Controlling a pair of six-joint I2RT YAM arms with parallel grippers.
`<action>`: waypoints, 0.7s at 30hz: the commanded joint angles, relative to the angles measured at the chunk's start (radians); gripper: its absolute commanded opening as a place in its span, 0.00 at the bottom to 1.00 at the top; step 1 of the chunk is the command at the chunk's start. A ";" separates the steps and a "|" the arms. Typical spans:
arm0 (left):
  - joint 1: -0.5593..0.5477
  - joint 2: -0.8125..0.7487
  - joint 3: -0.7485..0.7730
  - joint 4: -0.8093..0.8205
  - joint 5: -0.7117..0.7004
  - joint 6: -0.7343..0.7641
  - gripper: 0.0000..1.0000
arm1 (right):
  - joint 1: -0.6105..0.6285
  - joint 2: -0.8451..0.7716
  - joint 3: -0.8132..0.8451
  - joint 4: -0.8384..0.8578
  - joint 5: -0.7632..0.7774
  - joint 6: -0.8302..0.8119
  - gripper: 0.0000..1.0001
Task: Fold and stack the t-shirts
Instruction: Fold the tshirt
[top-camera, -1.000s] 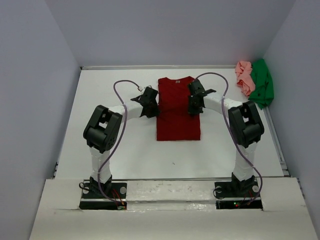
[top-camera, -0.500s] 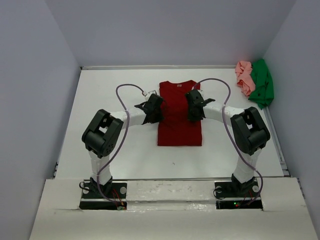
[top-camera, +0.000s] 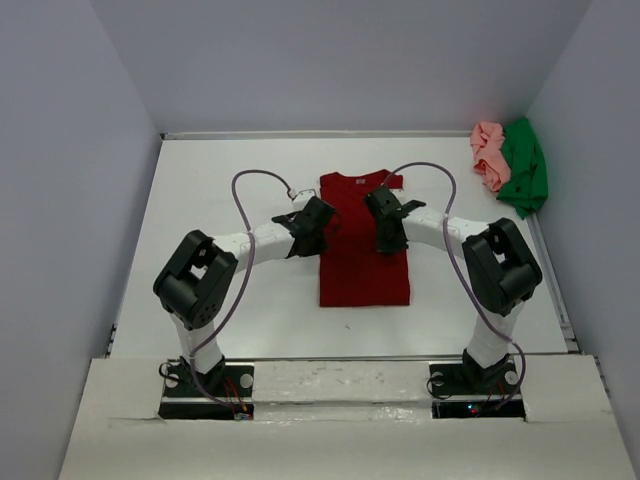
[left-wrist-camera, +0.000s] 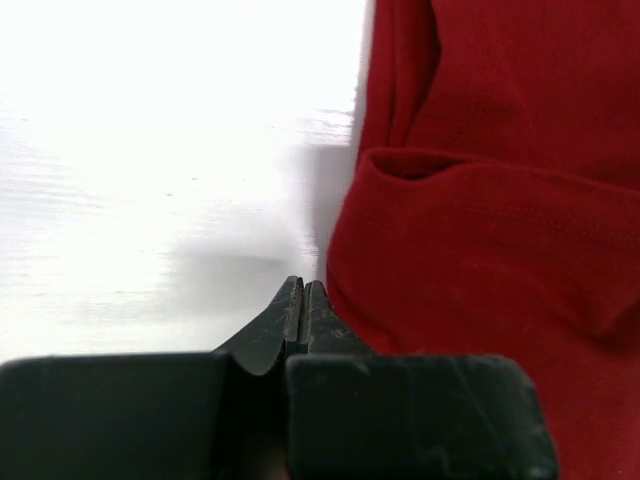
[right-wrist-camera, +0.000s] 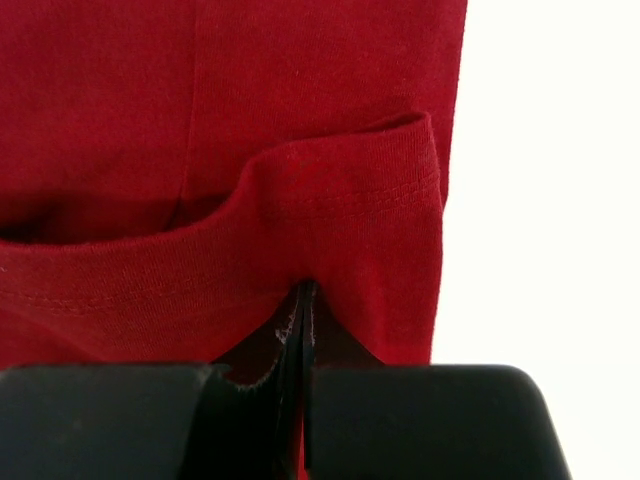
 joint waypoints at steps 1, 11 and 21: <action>-0.004 -0.093 -0.009 -0.073 -0.114 -0.016 0.00 | 0.017 -0.079 0.015 -0.113 0.091 0.005 0.00; -0.022 -0.171 -0.003 -0.162 -0.229 -0.063 0.00 | 0.017 -0.219 0.071 -0.237 0.158 0.017 0.12; -0.059 -0.390 -0.170 -0.079 0.090 -0.001 0.27 | 0.026 -0.519 -0.169 -0.240 -0.088 0.135 0.48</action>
